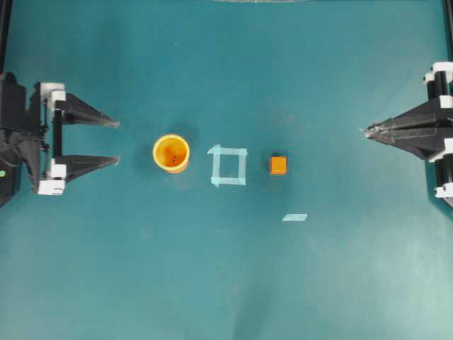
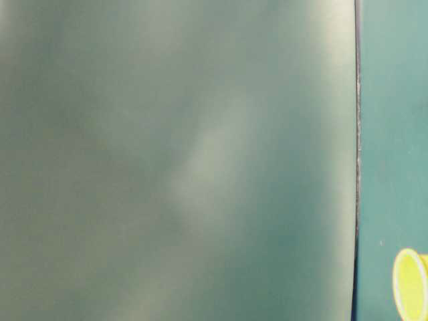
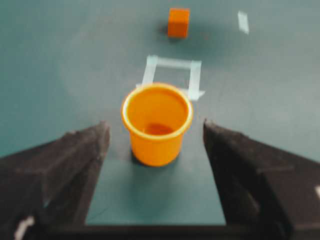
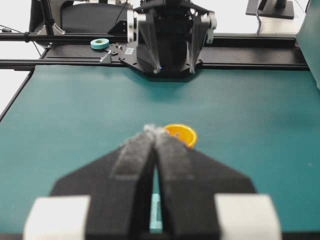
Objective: Move the cup backward with left arm.
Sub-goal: 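Advance the open left gripper around the orange cup and close on it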
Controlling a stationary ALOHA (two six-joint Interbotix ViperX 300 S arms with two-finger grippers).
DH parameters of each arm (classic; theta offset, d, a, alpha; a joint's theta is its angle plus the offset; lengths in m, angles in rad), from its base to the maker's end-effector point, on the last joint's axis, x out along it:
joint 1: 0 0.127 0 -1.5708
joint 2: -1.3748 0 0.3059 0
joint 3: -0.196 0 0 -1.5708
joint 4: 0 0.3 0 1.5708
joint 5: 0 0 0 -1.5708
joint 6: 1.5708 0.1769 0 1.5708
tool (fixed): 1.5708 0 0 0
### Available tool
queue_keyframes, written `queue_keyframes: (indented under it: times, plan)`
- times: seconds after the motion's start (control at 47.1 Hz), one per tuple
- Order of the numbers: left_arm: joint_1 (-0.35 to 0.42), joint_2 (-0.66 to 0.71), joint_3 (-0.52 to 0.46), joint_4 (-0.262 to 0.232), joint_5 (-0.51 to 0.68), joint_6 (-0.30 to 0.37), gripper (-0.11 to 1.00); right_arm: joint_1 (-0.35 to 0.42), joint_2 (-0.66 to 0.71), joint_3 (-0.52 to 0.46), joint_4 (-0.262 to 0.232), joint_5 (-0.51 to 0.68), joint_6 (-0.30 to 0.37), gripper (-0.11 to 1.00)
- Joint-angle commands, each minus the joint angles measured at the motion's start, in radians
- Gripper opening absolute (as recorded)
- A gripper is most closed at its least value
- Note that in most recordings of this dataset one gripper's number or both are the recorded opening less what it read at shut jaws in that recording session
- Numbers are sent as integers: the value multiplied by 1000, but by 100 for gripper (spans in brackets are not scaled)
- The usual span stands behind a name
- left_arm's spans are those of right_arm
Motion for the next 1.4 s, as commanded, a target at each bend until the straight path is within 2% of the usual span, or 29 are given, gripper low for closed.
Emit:
queue_keyframes:
  times: [0.0, 0.148, 0.361, 0.615, 0.806, 1.061, 1.379]
  plan:
    - [3, 74, -18, 2, -29, 6, 73, 2, 3, -28, 3, -6, -2, 0]
    - [-6, 207, -51, 8, -51, 15, 73, 2, 3, -28, 2, -3, -2, 0]
    - [-9, 377, -112, 8, -140, 23, 73, 2, 2, -28, 3, -8, -2, 0]
    - [-31, 525, -172, 9, -144, 21, 74, 2, 0, -32, 3, -8, 0, 0]
    - [-29, 581, -202, 9, -156, 26, 74, 2, 2, -31, 3, -8, -2, 0]
    - [15, 609, -233, 9, -181, 28, 74, 2, 5, -28, 2, -8, -2, 0]
    - [-9, 644, -287, 9, -183, 38, 74, 0, 3, -28, 2, -3, -2, 0]
